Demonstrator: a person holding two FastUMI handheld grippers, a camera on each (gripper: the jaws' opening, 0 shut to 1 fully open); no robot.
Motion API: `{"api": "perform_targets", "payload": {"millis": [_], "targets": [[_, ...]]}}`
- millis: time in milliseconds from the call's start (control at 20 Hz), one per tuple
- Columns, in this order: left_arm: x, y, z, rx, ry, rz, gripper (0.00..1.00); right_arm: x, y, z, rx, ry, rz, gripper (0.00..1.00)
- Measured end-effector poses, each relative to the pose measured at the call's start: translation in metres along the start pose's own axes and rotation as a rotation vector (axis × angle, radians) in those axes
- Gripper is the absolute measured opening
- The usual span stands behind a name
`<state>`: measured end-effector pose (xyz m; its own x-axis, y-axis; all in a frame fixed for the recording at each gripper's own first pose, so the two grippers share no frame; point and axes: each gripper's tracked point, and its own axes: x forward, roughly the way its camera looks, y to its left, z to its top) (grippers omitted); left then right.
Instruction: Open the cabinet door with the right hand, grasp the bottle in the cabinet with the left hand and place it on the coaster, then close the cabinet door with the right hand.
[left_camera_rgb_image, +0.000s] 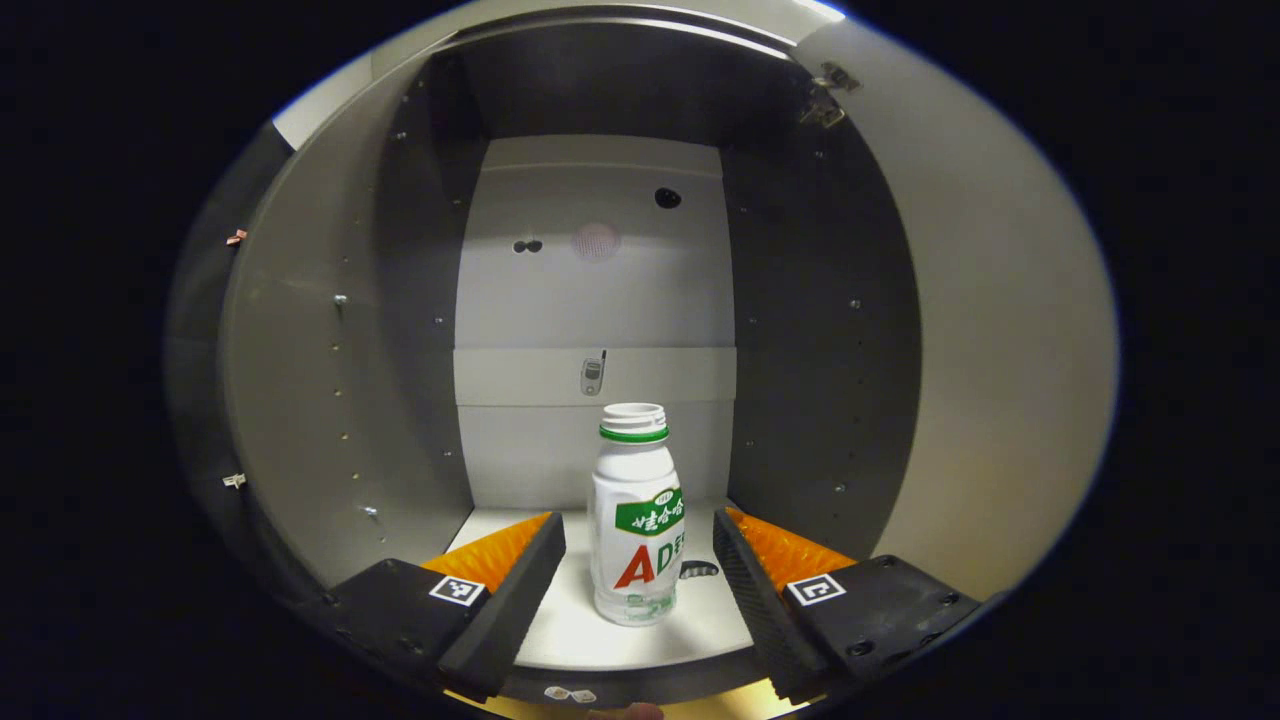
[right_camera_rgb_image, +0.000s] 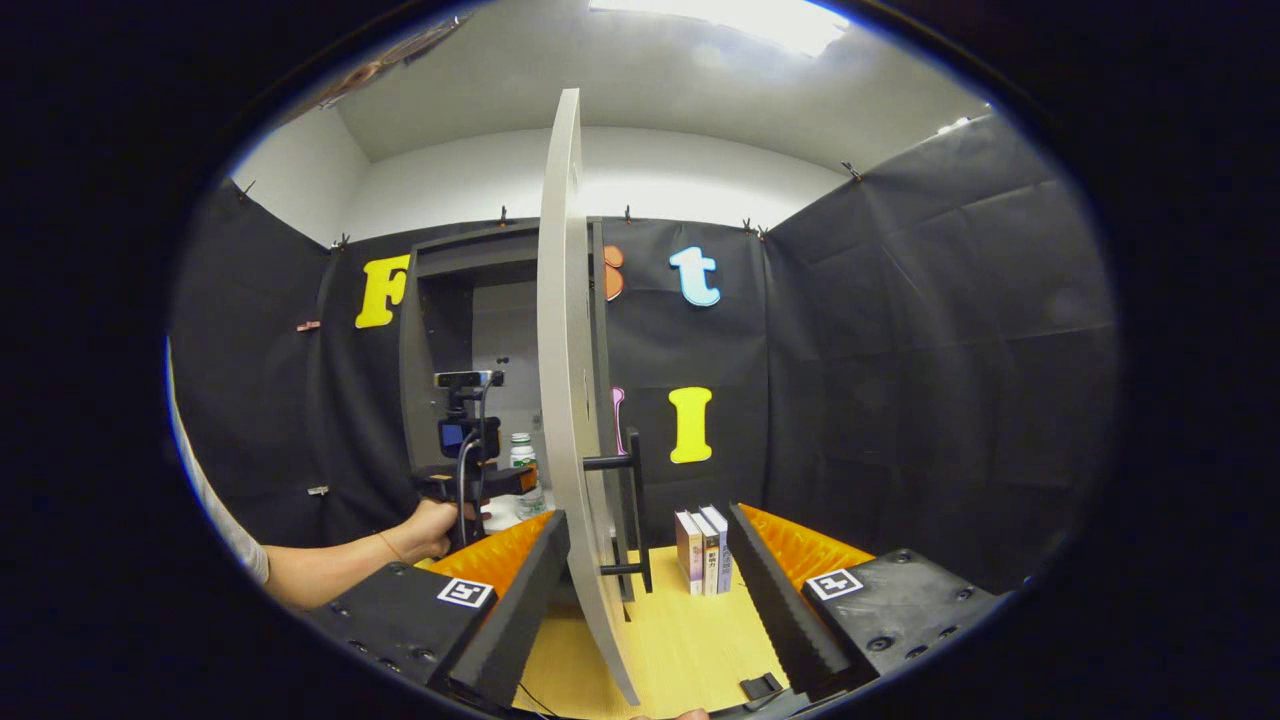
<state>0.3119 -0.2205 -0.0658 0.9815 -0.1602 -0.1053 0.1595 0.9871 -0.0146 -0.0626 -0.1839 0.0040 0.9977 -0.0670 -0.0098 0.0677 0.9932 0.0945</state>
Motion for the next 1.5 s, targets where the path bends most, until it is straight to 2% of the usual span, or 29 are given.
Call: {"api": "perform_targets", "payload": {"millis": [300,350,400,650,1050,1300,1500], "targets": [[0.045,0.001,-0.013,0.019,0.013,0.035,0.92,0.012,-0.001,-0.002,0.000,-0.010,0.061,0.97],[0.047,0.002,-0.014,0.021,0.012,0.033,0.88,0.008,-0.002,-0.002,0.009,-0.007,0.069,0.97],[0.048,0.000,-0.013,0.021,0.005,0.028,0.79,0.009,-0.004,-0.002,0.021,-0.005,0.077,0.97],[0.041,-0.002,-0.012,0.012,0.015,0.014,0.75,0.009,-0.004,-0.001,0.027,-0.006,0.075,0.98],[-0.021,0.016,0.024,0.040,-0.038,-0.020,0.75,-0.003,0.022,0.001,-0.015,-0.039,0.077,0.98],[-0.080,0.035,0.045,0.038,-0.086,-0.043,0.75,-0.014,0.051,0.003,-0.005,-0.057,0.102,0.98],[-0.133,0.058,0.044,0.025,-0.099,-0.032,0.75,-0.018,0.080,-0.002,0.009,-0.051,0.137,0.98]]}}
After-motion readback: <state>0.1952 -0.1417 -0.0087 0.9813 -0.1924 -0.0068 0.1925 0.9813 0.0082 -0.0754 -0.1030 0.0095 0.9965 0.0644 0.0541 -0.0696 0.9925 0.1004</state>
